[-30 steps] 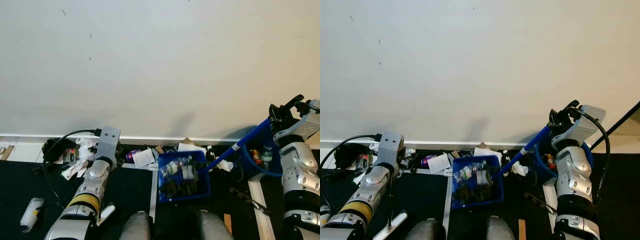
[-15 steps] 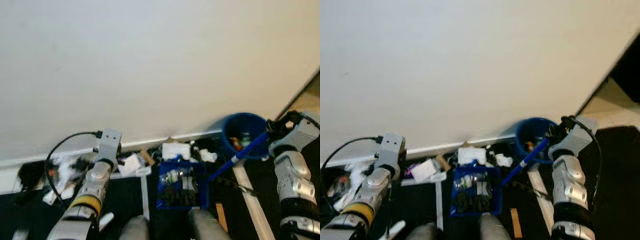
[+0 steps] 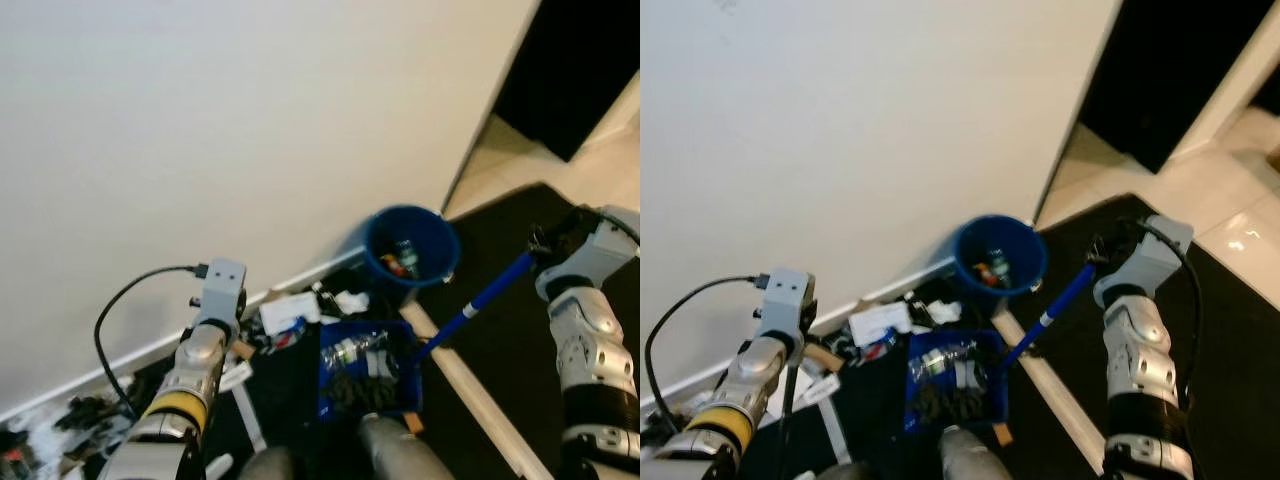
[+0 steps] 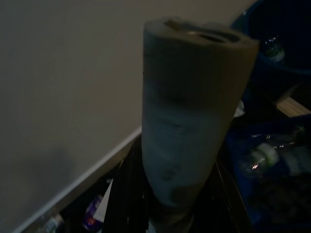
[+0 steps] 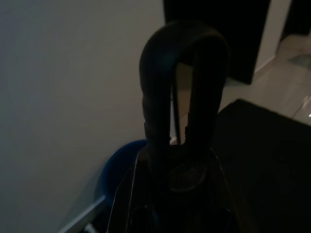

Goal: Sweep floor

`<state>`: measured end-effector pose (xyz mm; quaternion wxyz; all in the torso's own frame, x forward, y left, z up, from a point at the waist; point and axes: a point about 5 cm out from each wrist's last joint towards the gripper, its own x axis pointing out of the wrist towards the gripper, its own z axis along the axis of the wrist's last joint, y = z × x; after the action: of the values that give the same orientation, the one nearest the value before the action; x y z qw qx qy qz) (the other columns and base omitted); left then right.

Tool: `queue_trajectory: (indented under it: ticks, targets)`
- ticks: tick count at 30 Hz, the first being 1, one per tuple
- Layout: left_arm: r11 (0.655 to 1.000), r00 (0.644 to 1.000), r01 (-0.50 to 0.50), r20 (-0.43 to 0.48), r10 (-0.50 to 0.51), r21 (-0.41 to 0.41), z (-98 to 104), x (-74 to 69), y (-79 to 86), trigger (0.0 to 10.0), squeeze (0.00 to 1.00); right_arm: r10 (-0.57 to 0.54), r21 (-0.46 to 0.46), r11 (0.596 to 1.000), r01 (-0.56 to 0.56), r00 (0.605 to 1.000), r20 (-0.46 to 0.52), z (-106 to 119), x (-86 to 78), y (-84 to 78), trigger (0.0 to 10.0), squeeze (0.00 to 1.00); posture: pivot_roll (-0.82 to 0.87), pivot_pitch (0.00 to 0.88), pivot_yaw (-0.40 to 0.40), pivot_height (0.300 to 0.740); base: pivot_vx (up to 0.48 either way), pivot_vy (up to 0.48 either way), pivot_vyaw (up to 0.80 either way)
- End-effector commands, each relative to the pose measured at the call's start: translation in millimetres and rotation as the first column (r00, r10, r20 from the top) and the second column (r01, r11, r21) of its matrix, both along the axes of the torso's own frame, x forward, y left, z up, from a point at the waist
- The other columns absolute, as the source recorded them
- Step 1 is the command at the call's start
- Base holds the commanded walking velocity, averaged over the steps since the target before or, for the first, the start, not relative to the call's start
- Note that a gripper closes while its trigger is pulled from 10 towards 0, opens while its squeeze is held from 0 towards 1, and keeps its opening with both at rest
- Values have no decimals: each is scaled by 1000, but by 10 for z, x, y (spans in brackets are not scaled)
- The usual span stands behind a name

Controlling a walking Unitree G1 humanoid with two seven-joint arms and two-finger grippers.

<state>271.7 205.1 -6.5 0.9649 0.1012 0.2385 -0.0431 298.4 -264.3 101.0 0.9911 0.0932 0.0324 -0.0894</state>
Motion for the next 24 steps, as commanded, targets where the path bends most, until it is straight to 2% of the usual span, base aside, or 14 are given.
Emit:
queue_trajectory:
  ticks: [1,7,13,15,24]
  targets:
    - [998,999,-37,11,38,-54,0,4,-35,10000,0,26,30,999,-28,998,63,170,77,44,10000,0,68,0,-28,740,0,0,0]
    - [996,998,-56,8,57,-67,3,16,-30,10000,0,36,29,999,-38,997,67,235,122,61,10000,0,67,0,-31,740,0,-51,0]
    - [996,998,-68,4,68,-64,3,27,-29,10000,0,27,29,999,-29,997,76,322,166,55,10000,0,66,0,-33,740,0,-471,0]
    - [995,996,-83,6,84,-64,8,34,-23,10000,0,35,47,998,-40,993,109,447,208,63,10000,0,65,0,-32,740,0,-480,0]
    - [992,994,-110,4,110,-64,14,50,-9,10000,0,92,53,993,-102,982,163,737,336,131,10000,0,62,0,-30,740,0,-480,0]
